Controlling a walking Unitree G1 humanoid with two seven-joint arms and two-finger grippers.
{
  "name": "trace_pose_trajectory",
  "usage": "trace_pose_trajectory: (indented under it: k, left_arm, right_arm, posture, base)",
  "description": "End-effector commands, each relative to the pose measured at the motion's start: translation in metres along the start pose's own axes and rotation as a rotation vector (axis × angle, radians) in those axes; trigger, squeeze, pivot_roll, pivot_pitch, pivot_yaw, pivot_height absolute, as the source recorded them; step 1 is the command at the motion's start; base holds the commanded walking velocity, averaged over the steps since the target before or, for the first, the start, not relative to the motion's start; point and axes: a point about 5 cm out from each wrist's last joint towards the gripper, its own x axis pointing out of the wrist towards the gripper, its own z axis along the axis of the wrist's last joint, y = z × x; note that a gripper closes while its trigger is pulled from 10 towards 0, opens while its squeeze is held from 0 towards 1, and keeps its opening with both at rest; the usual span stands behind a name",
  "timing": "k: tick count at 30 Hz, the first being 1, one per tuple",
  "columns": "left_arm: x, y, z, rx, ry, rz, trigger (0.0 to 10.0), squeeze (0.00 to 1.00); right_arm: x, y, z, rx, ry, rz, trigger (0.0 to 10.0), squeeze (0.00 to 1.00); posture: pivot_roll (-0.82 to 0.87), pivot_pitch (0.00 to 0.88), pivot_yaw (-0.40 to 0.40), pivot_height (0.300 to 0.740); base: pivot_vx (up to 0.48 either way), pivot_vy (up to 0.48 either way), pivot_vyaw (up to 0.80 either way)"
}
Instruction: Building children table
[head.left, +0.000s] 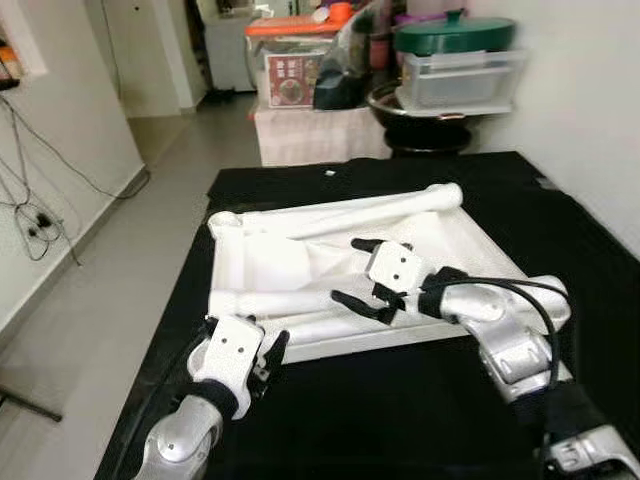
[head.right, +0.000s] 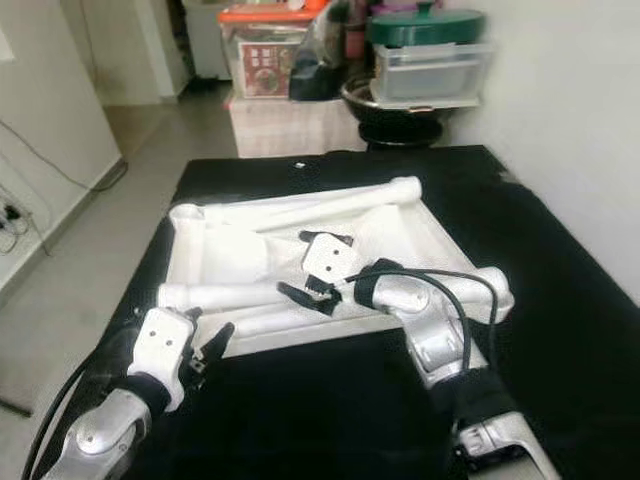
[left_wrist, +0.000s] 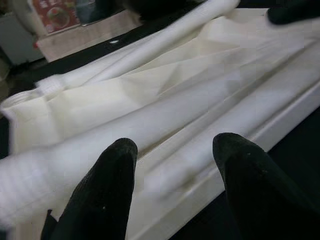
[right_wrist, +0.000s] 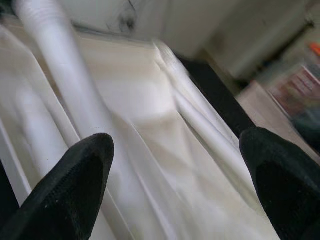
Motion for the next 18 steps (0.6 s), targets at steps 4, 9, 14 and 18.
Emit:
trace_pose_trajectory:
  k: [4, 9, 14, 18]
  left_arm:
    - [-0.001, 0.000, -0.009, -0.018, 0.065, -0.001, 10.0, 0.00]
    - [-0.003, -0.006, -0.015, 0.032, 0.124, -0.079, 10.0, 0.00]
    - [-0.008, -0.013, -0.014, 0.050, 0.147, -0.168, 10.0, 0.00]
    - [-0.010, -0.013, -0.013, 0.049, 0.147, -0.165, 10.0, 0.00]
  right_arm:
    - [-0.004, 0.001, -0.007, -0.024, 0.121, 0.099, 10.0, 0.00]
    - [-0.008, -0.003, -0.015, -0.044, 0.257, 0.208, 10.0, 0.00]
    - [-0.009, -0.016, -0.011, -0.008, 0.345, 0.251, 10.0, 0.00]
    - [-0.006, -0.020, -0.013, -0.004, 0.389, 0.238, 10.0, 0.00]
  posture:
    - [-0.02, 0.000, 0.039, 0.740]
    - [-0.01, 0.000, 0.041, 0.740]
    - [-0.01, 0.000, 0.043, 0.740]
    - [-0.01, 0.000, 0.043, 0.740]
  base:
    - [0.000, 0.000, 0.00]
    - [0.000, 0.000, 0.00]
    - [0.000, 0.000, 0.00]
    - [0.000, 0.000, 0.00]
